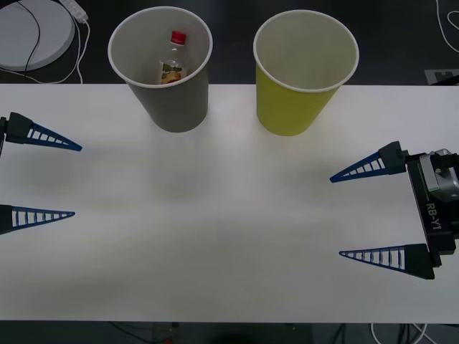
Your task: Put the can into the green bin and the plastic bottle into the gray bin
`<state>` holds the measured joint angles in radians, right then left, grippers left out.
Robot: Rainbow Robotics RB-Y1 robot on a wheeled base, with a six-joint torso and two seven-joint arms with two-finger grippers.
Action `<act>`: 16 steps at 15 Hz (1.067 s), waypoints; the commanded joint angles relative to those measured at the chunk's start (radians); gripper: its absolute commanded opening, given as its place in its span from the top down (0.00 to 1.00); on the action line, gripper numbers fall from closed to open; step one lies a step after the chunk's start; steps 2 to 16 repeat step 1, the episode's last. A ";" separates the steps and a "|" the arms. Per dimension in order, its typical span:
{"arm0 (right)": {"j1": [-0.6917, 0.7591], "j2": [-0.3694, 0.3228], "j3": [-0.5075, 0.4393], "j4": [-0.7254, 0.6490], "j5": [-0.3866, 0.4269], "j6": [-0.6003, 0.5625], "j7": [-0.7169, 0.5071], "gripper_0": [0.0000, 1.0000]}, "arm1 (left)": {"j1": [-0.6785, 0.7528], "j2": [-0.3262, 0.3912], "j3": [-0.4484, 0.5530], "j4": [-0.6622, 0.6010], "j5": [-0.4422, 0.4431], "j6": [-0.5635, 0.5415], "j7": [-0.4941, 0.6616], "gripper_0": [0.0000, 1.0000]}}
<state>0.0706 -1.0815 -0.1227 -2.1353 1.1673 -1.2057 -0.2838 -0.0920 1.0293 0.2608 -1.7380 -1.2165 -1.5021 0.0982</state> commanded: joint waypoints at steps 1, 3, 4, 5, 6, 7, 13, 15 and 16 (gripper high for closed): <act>0.000 0.000 0.000 0.000 0.000 0.000 0.000 0.00 | 0.000 0.000 0.000 0.000 0.000 0.000 0.000 0.00; 0.000 0.000 0.000 0.000 0.000 0.000 0.000 0.00 | 0.000 0.000 0.000 0.000 0.000 0.000 0.000 0.00; 0.000 0.000 0.000 0.000 0.000 0.000 0.000 0.00 | 0.000 0.000 0.000 0.000 0.000 0.000 0.000 0.00; 0.000 0.000 0.000 0.000 0.000 0.000 0.000 0.00 | 0.000 0.000 0.000 0.000 0.000 0.000 0.000 0.00; 0.000 0.000 0.000 0.000 0.000 0.000 0.000 0.00 | 0.000 0.000 0.000 0.000 0.000 0.000 0.000 0.00; 0.000 0.000 0.000 0.000 0.000 0.000 0.000 0.00 | 0.000 0.000 0.000 0.000 0.000 0.000 0.000 0.00; 0.000 0.000 0.000 0.000 0.000 0.000 0.000 0.00 | 0.000 0.000 0.000 0.000 0.000 0.000 0.000 0.00; 0.000 0.000 0.000 0.000 0.000 0.000 0.000 0.00 | 0.000 0.000 0.000 0.000 0.000 0.000 0.000 0.00; 0.000 0.000 0.000 0.000 0.000 0.000 0.000 0.00 | 0.000 0.000 0.000 0.000 0.000 0.000 0.000 0.00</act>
